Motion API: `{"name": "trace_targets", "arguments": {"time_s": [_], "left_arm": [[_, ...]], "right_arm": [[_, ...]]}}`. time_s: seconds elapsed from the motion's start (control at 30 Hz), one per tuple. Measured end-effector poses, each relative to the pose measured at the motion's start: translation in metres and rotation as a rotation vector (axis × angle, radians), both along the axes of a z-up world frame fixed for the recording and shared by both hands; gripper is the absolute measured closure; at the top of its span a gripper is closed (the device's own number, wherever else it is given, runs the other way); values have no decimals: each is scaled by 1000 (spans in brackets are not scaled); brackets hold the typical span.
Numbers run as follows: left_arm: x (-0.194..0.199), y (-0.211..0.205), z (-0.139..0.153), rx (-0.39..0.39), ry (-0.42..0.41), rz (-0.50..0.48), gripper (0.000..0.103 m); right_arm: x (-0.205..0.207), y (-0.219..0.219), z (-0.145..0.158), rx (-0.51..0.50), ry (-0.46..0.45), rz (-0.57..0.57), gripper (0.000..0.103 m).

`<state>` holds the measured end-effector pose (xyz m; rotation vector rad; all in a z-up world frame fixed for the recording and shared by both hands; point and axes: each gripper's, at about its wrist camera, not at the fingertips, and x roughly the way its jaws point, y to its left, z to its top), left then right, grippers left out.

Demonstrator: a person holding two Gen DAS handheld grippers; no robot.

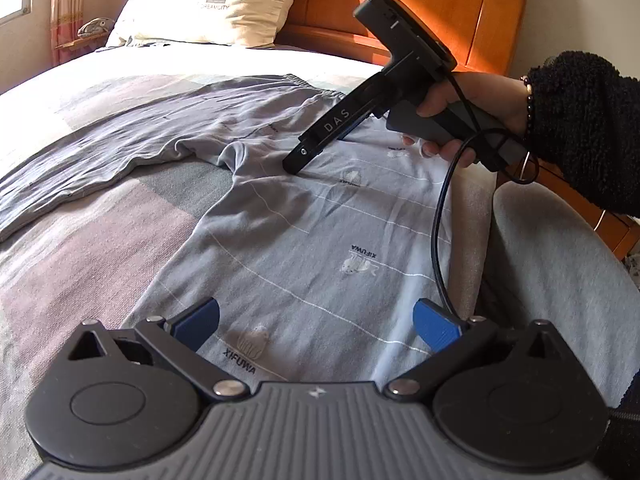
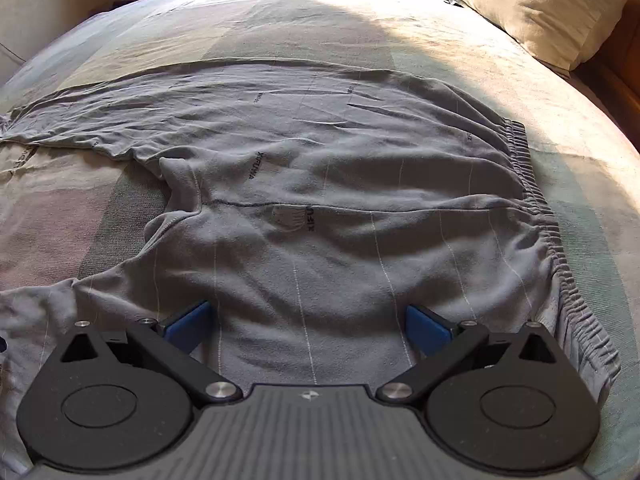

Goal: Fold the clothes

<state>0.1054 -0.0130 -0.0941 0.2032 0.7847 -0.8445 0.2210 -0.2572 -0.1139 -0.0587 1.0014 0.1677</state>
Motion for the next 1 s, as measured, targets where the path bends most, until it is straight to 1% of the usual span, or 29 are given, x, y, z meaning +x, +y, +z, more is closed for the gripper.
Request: {"name": "trace_targets", "arguments": {"time_s": [0.07, 0.2, 0.27, 0.33, 0.4, 0.47, 0.57, 0.6, 0.67, 0.77, 0.83, 0.93, 0.97, 1.0], "left_arm": [[3, 2, 1, -17, 11, 15, 1], [6, 5, 1, -37, 21, 45, 1], [8, 5, 1, -36, 19, 83, 1], [11, 7, 0, -43, 21, 125, 1], [16, 9, -1, -61, 42, 155, 1], [18, 9, -1, -64, 44, 174, 1], [20, 8, -2, -62, 43, 186, 1], [20, 7, -3, -60, 46, 188, 1], [21, 4, -4, -49, 47, 193, 1], [22, 2, -5, -42, 46, 199, 1], [23, 2, -4, -43, 52, 206, 1], [23, 3, 0, -18, 53, 225, 1], [23, 4, 2, -11, 46, 234, 1], [23, 5, 6, -5, 37, 245, 1]], "right_arm": [[-2, 0, 5, -11, -4, 4, 0], [-27, -16, 16, -12, -31, 3, 0], [-39, -25, 21, -9, -42, -2, 0], [-50, -41, 17, 1, -42, -21, 0], [-53, -53, 10, -10, -21, -60, 0], [-56, -70, 2, -32, 4, -137, 0], [-71, -88, 11, 61, -47, -213, 0], [-77, -89, 15, 87, -67, -212, 0], [-86, -85, 19, 105, -88, -171, 0], [-91, -77, 7, 14, -54, -140, 0], [-95, -79, -3, -3, -59, -139, 0], [-92, -80, 2, 3, -43, -178, 0], [-89, -77, 5, 1, -41, -182, 0], [-87, -70, 11, -1, -51, -161, 0]]}}
